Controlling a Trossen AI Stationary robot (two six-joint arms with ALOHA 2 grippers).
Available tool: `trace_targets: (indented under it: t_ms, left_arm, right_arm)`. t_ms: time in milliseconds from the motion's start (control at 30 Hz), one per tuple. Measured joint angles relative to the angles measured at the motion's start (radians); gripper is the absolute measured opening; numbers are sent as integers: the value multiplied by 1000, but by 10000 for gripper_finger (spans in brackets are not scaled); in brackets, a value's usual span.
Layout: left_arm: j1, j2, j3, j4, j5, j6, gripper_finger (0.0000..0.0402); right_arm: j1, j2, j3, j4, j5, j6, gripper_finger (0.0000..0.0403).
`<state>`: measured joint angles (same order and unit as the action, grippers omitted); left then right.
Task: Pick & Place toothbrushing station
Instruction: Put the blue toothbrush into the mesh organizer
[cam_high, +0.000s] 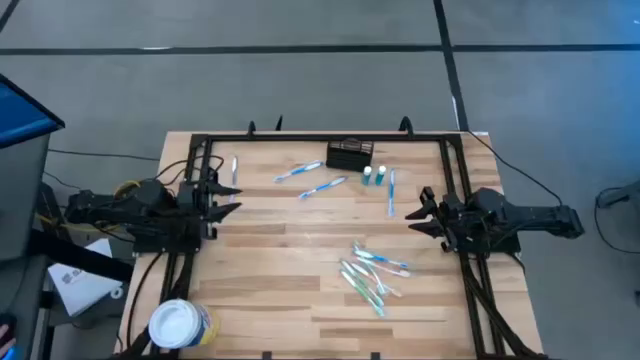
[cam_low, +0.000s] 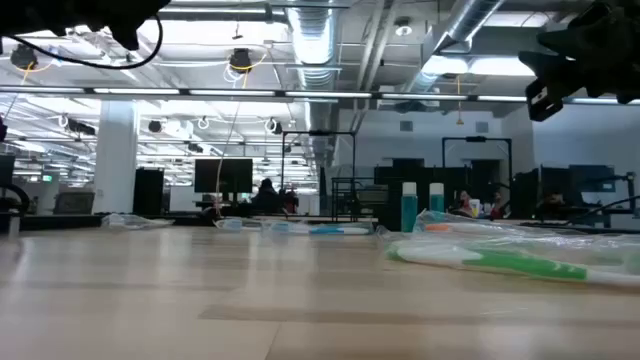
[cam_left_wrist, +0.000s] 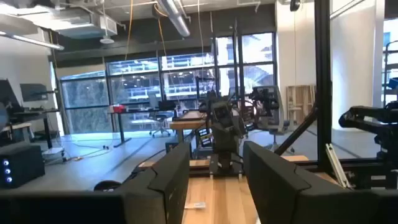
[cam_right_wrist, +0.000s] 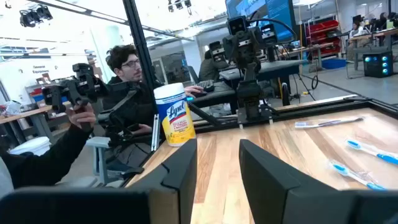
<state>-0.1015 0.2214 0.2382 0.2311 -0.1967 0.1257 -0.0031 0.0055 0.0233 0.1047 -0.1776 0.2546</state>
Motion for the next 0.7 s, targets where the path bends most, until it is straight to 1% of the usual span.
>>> trace_targets:
  t_ms: [167,333,500,700]
  left_arm:
    - [0,95,0,49,-1,0,145]
    - [0,151,0,104,-16,0,145]
    - [0,215,0,142,-17,-58,145]
    - [0,343,0,276,-21,-106,145]
  right_arm:
    - [0,0,0,0,0,-2,111]
    - [0,0,0,0,0,-2,111]
    - [0,0,0,-9,0,-1,111]
    - [1,1,1,9,31,13,111]
